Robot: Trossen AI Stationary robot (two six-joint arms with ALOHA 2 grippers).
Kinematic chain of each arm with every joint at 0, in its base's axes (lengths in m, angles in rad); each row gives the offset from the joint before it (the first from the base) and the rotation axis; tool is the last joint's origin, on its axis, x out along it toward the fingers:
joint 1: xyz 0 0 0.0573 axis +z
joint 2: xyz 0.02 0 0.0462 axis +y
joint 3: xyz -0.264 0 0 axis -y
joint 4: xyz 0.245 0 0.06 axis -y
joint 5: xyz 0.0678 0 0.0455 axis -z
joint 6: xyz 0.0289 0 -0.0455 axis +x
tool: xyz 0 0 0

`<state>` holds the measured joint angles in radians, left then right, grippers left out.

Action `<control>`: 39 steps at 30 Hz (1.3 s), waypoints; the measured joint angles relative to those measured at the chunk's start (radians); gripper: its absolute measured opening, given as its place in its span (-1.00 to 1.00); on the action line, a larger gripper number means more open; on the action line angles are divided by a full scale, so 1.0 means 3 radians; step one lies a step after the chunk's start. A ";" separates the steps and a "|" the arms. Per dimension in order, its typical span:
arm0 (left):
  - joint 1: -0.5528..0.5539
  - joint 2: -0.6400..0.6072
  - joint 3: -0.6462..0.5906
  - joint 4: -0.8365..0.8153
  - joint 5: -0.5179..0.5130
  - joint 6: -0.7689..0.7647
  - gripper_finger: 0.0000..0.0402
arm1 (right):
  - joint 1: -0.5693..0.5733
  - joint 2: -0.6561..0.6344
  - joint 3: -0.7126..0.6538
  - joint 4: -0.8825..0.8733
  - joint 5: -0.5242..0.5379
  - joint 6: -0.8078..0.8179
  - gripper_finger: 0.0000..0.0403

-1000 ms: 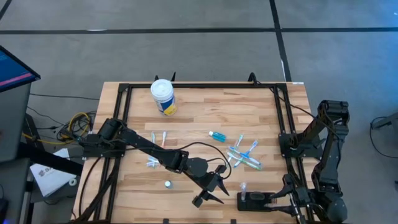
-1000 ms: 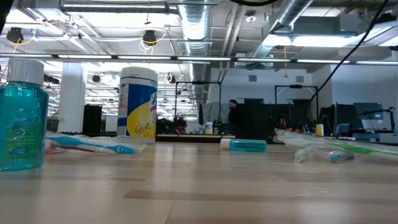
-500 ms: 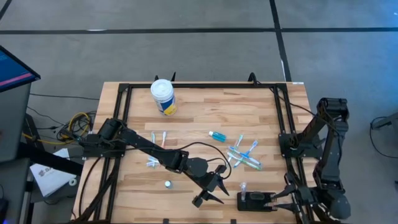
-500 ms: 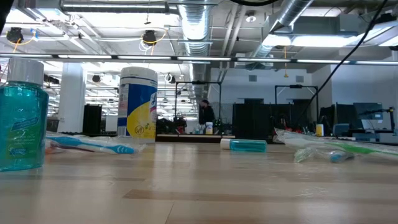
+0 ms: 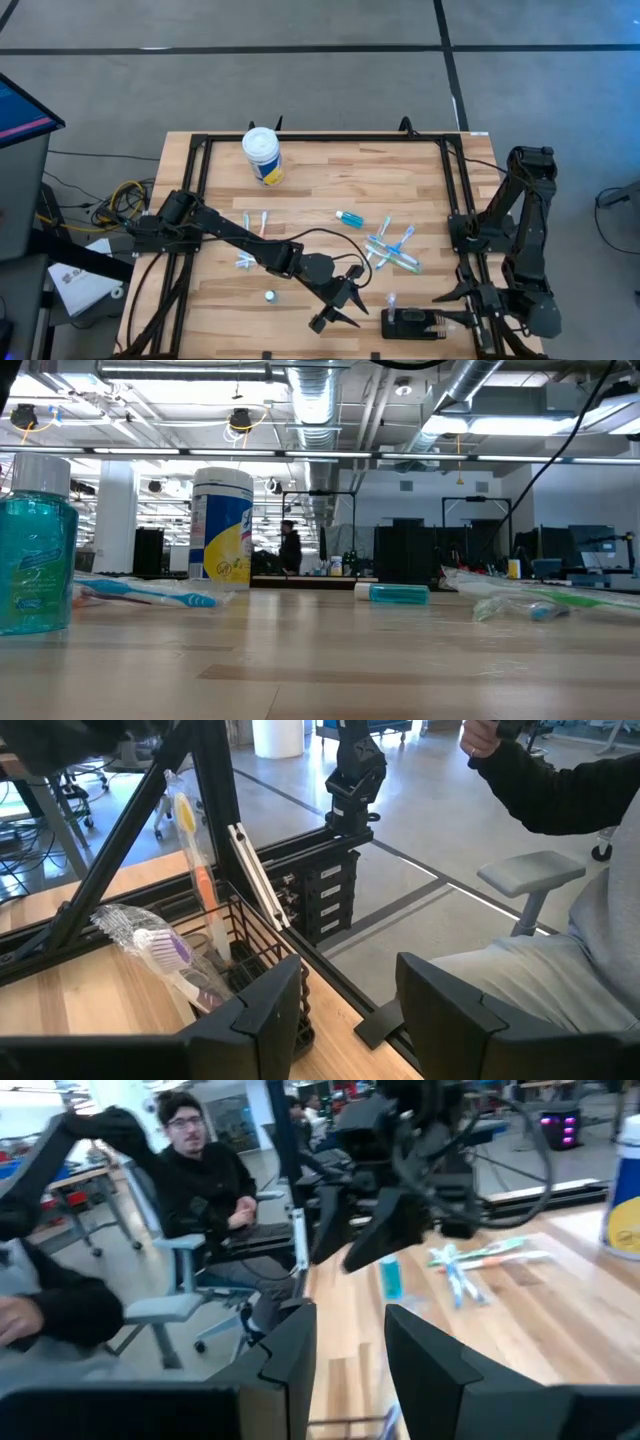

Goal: Pick & Place toothbrushing station
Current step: Put the right blue toothbrush into the wire organizer

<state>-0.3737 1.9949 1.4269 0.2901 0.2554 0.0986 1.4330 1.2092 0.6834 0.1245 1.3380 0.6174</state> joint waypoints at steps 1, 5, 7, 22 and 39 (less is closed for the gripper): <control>0.0000 0.0000 0.0000 -0.0007 0.0000 0.0001 -0.21 | -0.0026 -0.0030 0.0000 -0.0041 0.0001 0.0001 -0.45; 0.0000 0.0000 0.0000 -0.0018 0.0000 0.0001 -0.21 | -0.0154 -0.0162 0.0000 -0.0178 -0.0003 0.0003 -0.45; 0.0000 0.0000 0.0000 -0.0022 0.0000 0.0000 -0.21 | -0.0221 -0.0229 0.0000 -0.0297 -0.0010 0.0007 -0.45; -0.0003 0.0000 0.0000 -0.0136 0.0000 -0.0006 -0.21 | -0.1092 -0.0865 0.0004 -0.1926 -0.0719 0.1167 -0.45; -0.0017 0.0000 -0.0001 -0.0249 -0.0001 -0.0034 -0.21 | -0.2515 -0.1204 0.0005 -0.2457 -0.2391 0.1236 -0.45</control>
<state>-0.3789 1.9949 1.4265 0.2153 0.2550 0.0883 0.6786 0.8480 0.6849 -0.6126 0.6207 0.9883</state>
